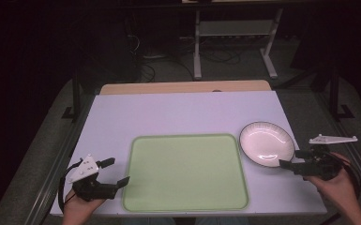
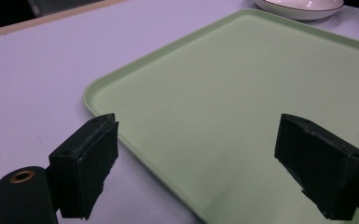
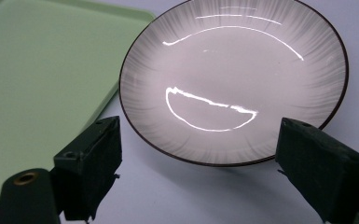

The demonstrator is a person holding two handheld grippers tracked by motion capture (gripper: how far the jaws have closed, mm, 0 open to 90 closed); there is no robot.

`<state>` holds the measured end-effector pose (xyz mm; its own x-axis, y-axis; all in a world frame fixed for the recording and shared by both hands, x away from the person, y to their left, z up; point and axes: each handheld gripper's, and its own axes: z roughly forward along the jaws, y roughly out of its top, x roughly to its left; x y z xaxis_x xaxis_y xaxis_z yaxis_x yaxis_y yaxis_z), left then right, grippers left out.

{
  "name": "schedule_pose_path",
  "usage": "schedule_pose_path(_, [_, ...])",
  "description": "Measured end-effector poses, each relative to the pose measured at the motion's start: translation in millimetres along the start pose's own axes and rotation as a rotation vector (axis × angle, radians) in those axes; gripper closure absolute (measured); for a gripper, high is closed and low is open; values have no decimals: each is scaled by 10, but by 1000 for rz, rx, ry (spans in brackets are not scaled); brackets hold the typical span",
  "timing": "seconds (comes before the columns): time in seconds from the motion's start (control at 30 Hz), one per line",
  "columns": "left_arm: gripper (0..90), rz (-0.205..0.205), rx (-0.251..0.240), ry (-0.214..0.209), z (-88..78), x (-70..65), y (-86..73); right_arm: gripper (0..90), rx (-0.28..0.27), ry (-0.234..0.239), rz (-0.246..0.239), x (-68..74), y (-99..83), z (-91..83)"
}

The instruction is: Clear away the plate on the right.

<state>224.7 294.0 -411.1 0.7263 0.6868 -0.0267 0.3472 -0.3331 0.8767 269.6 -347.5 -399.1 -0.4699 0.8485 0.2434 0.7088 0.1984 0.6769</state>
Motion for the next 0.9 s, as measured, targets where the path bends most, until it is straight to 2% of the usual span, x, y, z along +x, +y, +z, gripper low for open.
schedule_pose_path(0.03, [134,1,0,0,-2,-1,1,138,-1,2,23,-73,31,-6])
schedule_pose_path(0.17, [134,0,-1,1,-6,1,1,136,-4,-8,35,-137,67,-4])
schedule_pose_path(0.27, [134,-1,-1,2,-5,2,0,135,7,-33,67,-245,88,29])
schedule_pose_path(0.37, [134,-1,-1,1,-2,5,0,136,17,-48,77,-296,90,51])
schedule_pose_path(0.4, [134,-1,-1,1,-1,5,0,146,23,-65,100,-369,95,82])
schedule_pose_path(0.43, [134,-1,0,1,0,6,1,146,23,-65,100,-369,95,82])
schedule_pose_path(0.47, [134,0,0,0,1,6,1,183,28,-71,126,-435,108,110])
schedule_pose_path(0.53, [134,-1,0,-1,4,3,1,215,36,-84,150,-479,128,138])
schedule_pose_path(0.77, [134,-1,-1,1,-6,12,4,296,44,-91,194,-555,204,244])
schedule_pose_path(0.8, [134,-8,-5,4,-15,14,1,334,57,-100,223,-588,219,288])
schedule_pose_path(0.87, [134,-10,-7,5,-17,16,0,348,60,-105,231,-602,222,301])
schedule_pose_path(0.9, [134,-8,-5,4,-18,20,-1,398,67,-107,260,-645,225,330])
